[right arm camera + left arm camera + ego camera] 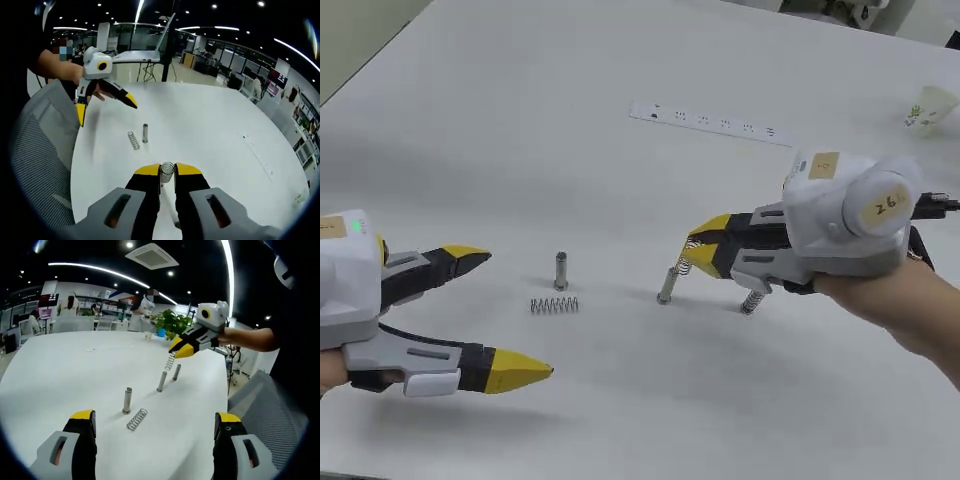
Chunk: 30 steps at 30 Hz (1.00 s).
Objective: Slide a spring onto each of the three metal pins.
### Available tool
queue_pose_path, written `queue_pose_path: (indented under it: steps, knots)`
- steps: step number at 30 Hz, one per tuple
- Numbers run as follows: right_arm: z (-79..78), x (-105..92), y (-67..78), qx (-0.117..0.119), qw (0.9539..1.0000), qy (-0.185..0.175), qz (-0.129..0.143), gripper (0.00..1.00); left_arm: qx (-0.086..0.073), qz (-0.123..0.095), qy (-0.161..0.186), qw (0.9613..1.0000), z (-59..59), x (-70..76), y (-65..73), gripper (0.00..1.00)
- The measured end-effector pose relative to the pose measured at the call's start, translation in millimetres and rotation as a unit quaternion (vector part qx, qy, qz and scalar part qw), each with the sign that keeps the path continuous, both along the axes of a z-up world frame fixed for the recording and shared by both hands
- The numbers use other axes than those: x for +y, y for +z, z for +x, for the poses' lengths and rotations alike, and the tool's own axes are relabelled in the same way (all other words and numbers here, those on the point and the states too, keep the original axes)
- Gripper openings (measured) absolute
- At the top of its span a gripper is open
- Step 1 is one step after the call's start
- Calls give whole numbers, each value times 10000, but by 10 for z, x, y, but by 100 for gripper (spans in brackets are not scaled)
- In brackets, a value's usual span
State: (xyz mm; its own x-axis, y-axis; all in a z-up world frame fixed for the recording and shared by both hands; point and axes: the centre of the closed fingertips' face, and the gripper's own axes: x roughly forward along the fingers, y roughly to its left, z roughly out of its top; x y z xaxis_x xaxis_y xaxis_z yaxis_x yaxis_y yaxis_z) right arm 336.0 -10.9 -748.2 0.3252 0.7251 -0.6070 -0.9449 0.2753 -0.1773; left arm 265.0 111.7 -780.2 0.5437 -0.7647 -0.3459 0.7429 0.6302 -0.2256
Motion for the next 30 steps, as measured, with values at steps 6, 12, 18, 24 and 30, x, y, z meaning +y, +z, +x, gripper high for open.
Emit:
queue_pose_path:
  steps: [6, 12, 18, 24, 30]
  knots:
    - [13, 33, -10, 62, 10000, -22, 32, 8, 14, -1, -13, 10000, 1, -7, -10, 96]
    - [15, 59, -47, 108, 9999, -26, 21, 8, 7, -35, 13, 10000, 0, -1, -6, 95]
    - [6, 78, -110, 152, 9999, -2, -19, 8, 17, -27, 41, 10000, 0, 22, -10, 95]
    - [17, 49, -284, 272, 9996, -30, -120, 8, 29, -25, 49, 10000, -11, 26, -20, 94]
    - [17, 14, -500, 407, 9988, -62, -273, 8, 46, -9, 48, 10000, -13, 25, -31, 94]
